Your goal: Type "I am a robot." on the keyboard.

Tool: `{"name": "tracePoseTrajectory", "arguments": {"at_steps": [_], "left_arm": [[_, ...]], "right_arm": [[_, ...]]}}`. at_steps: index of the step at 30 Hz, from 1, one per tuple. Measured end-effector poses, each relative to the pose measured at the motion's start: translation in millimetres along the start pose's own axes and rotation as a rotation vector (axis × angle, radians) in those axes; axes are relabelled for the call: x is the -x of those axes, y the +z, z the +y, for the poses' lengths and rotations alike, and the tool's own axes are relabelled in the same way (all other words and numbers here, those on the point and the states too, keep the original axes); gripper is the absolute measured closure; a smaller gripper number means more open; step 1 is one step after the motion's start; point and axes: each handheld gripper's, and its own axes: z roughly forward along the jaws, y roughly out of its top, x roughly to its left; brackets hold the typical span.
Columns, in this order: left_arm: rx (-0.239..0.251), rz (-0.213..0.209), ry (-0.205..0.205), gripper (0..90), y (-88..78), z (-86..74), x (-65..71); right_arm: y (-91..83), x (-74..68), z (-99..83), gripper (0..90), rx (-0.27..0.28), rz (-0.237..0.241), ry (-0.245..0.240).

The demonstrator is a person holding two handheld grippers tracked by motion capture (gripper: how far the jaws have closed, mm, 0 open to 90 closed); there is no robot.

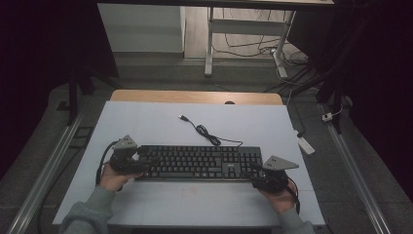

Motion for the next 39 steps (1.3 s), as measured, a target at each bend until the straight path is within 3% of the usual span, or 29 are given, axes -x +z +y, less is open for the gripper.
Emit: {"name": "tracePoseTrajectory", "arguments": {"at_steps": [13,26,31,39], "left_arm": [[0.006,-0.045,0.028,33.6,2.6,5.6,12.0],[-0.039,-0.078,0.063,36.3,16.4,6.2,24.8],[-0.073,-0.092,0.106,43.3,25.7,5.4,33.7],[-0.107,-0.107,0.169,66.6,35.2,3.3,43.3]], "right_arm": [[-0.4,0.1,0.5,54.2,-0.014,-0.01,-0.005],[0.0,0.7,0.3,54.3,-0.013,-0.006,-0.003],[0.4,0.5,0.1,54.3,-0.014,-0.005,-0.003],[0.5,0.7,0.0,54.4,-0.015,-0.004,-0.004]]}}
